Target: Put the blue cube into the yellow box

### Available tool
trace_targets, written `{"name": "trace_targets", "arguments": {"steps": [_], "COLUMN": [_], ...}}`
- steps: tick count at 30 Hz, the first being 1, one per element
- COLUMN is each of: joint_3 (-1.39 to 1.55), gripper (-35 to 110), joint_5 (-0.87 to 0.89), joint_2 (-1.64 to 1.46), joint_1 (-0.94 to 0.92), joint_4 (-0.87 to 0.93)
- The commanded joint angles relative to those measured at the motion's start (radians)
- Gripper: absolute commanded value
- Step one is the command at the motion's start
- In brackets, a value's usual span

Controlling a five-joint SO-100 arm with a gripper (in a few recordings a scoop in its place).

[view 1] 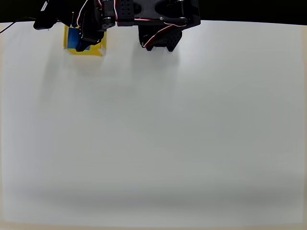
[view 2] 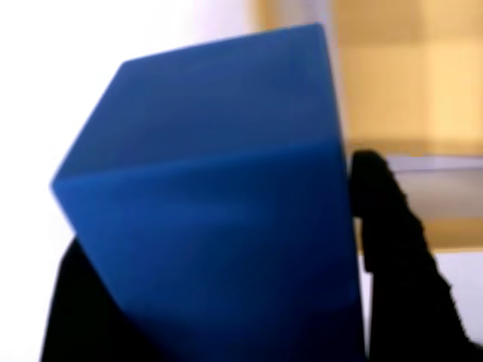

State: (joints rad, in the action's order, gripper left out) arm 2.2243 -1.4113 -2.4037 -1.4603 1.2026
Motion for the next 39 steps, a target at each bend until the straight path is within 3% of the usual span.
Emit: {"name": "trace_targets", "arguments": {"steps": [1, 33, 39], "joint_3": [0.012, 0.449, 0.5], "gripper": [15, 16, 25], "joint_5": [-0.034, -0.115, -0.078], "joint_2": [-0.067, -0.06, -0.069], "joint_1": [-0.083, -0.195, -0.198], "joint_4": [-0.008, -0.371, -0.442]}}
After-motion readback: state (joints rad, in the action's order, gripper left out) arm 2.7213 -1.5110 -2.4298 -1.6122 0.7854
